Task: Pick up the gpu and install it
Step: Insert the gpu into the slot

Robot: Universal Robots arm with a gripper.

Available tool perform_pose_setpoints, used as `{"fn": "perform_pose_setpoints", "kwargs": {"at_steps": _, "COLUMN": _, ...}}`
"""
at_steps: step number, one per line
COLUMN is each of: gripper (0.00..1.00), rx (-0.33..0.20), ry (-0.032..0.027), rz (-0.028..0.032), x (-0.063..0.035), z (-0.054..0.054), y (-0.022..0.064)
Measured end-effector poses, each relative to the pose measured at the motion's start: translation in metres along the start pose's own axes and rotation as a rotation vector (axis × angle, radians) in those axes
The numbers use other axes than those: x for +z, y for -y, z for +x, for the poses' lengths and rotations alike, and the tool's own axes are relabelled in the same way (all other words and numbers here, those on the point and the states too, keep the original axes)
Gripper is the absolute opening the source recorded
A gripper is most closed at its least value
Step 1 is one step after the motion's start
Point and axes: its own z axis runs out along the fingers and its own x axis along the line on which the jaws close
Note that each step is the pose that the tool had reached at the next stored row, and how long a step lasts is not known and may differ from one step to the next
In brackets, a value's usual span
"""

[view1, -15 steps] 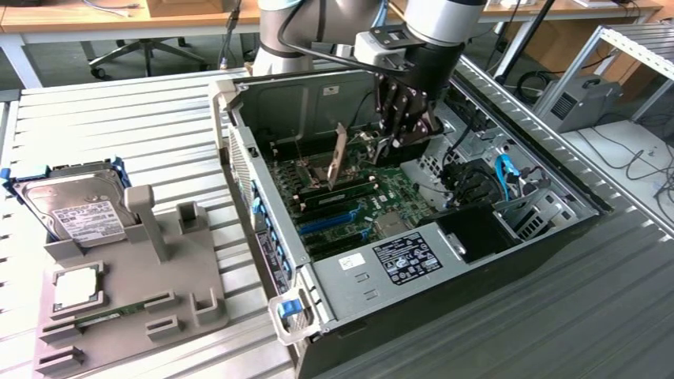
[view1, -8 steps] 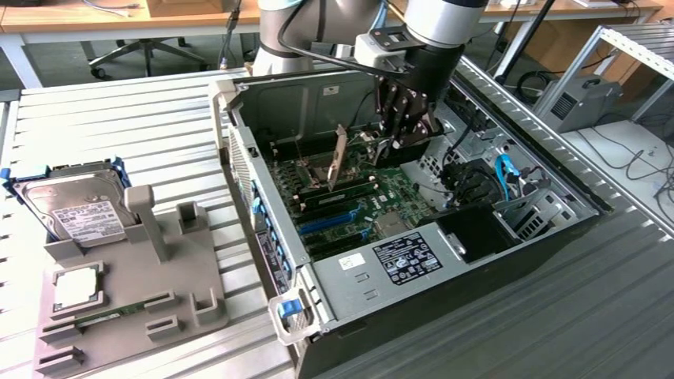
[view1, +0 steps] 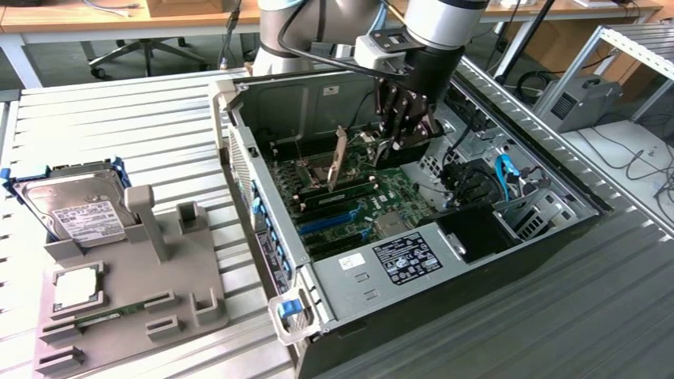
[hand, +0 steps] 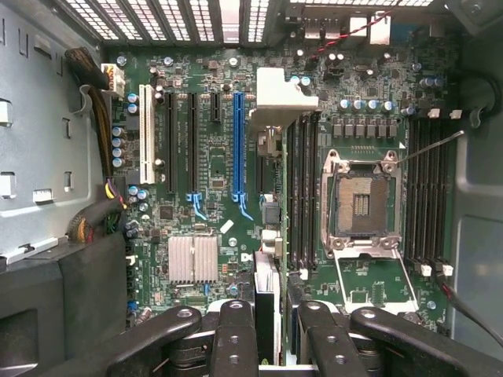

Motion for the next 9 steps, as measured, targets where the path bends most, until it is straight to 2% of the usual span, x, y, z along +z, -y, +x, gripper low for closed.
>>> {"fn": "perform_pose_setpoints", "kwargs": {"at_steps": 9, "gripper": 0.26, "rx": 0.000, "ry": 0.0000, "rz": 0.0000, "x": 0.0017, "z": 0.0014, "y": -0.0004}}
